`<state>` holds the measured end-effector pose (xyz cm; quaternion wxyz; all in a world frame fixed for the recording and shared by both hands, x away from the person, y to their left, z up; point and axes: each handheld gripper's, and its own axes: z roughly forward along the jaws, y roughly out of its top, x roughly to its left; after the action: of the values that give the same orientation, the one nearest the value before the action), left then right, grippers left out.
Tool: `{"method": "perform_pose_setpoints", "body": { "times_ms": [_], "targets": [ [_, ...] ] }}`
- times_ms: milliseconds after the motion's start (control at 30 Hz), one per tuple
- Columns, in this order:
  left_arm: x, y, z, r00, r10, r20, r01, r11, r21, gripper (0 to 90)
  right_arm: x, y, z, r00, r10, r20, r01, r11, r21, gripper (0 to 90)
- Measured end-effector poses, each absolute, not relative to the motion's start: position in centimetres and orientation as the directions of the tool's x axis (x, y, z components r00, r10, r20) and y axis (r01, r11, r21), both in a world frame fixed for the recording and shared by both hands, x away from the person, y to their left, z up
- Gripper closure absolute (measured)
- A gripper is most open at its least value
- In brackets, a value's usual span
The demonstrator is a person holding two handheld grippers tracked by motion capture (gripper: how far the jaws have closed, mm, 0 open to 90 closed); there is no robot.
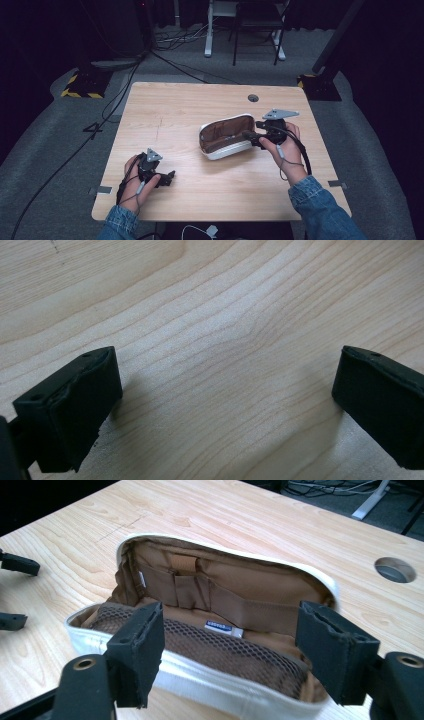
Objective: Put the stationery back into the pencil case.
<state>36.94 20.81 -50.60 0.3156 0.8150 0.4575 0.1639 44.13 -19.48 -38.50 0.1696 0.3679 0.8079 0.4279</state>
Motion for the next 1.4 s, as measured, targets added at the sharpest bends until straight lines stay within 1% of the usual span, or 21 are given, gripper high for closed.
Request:
{"method": "perform_pose_setpoints", "body": {
  "times_ms": [267, 533, 767, 900, 1100, 1400],
  "targets": [
    [37.2, 20.7, -50.6, 0.530, 0.847, -0.024, 0.642, -0.383, 0.664, 0.1, 42.3, -22.1, -37.8, -0.662, 0.749, 0.028, 0.444, 0.362, 0.820, 24.6],
    [37.2, 20.7, -50.6, 0.531, 0.847, -0.024, 0.642, -0.383, 0.664, 0.1, 40.5, -25.1, -38.4, -0.630, 0.776, 0.033, 0.463, 0.341, 0.818, 20.9],
    [37.2, 20.7, -50.6, 0.530, 0.848, -0.023, 0.642, -0.383, 0.664, 0.1, 39.5, -26.4, -39.0, -0.615, 0.788, 0.036, 0.473, 0.332, 0.816, 21.3],
    [37.2, 20.7, -50.6, 0.530, 0.847, -0.024, 0.642, -0.383, 0.664, 0.1, 38.7, -27.5, -39.7, -0.601, 0.799, 0.031, 0.479, 0.329, 0.814, 21.5],
    [37.2, 20.7, -50.6, 0.530, 0.848, -0.024, 0.642, -0.383, 0.664, 0.1, 37.9, -29.6, -41.4, -0.577, 0.815, 0.060, 0.509, 0.301, 0.806, 20.8],
    [37.2, 20.7, -50.6, 0.530, 0.847, -0.024, 0.642, -0.383, 0.664, 0.1, 37.5, -31.4, -43.3, -0.538, 0.842, 0.033, 0.530, 0.308, 0.790, 21.1]
  ]
}}
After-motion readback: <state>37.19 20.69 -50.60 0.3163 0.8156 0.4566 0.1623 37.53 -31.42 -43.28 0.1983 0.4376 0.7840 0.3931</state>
